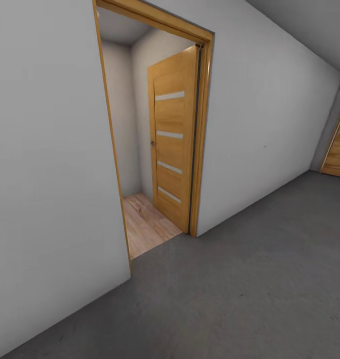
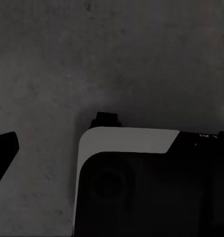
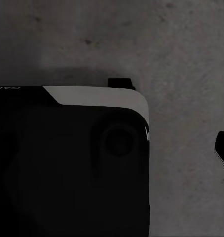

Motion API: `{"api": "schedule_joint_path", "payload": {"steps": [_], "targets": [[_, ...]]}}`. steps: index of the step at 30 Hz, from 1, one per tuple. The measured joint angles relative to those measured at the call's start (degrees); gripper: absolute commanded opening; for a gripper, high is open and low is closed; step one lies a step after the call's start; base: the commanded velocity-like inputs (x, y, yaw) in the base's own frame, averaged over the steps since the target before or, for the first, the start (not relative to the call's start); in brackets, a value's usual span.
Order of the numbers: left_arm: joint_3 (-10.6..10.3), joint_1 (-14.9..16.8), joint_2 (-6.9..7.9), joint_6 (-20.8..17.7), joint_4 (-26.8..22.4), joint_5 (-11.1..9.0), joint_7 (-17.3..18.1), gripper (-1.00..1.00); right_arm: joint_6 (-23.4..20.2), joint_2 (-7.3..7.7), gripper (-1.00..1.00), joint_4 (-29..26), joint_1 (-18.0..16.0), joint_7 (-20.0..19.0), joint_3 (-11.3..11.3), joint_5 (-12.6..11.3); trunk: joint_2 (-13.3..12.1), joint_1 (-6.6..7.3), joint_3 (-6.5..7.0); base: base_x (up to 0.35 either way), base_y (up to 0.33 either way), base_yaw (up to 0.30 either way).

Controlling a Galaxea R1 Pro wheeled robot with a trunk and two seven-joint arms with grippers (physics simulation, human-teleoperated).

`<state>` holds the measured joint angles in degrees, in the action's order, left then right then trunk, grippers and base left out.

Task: Move the two storage containers from the living room to the garage. In the garage, place one container on the floor and stack the other container on top of it (either order is fine).

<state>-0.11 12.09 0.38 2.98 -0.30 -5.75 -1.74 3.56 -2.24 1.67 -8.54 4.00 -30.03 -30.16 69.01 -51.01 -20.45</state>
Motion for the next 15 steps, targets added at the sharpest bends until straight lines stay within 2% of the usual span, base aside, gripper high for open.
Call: {"api": "schedule_joint_path", "payload": {"steps": [7, 15], "targets": [[0.0, 0.0, -0.01, 0.0, 0.0, 0.0, 0.0, 1.00, 0.0, 0.00, 1.00, 0.0, 0.0, 0.0, 0.0, 0.0, 0.0, 0.00, 0.00, 0.320, 0.000, -0.033], [0.0, 0.0, 0.01, 0.0, 0.0, 0.0, 0.0, 1.00, 0.0, 0.00, 1.00, 0.0, 0.0, 0.0, -0.1, 0.0, 0.0, 0.00, 0.00, 0.321, 0.000, -0.225]]}}
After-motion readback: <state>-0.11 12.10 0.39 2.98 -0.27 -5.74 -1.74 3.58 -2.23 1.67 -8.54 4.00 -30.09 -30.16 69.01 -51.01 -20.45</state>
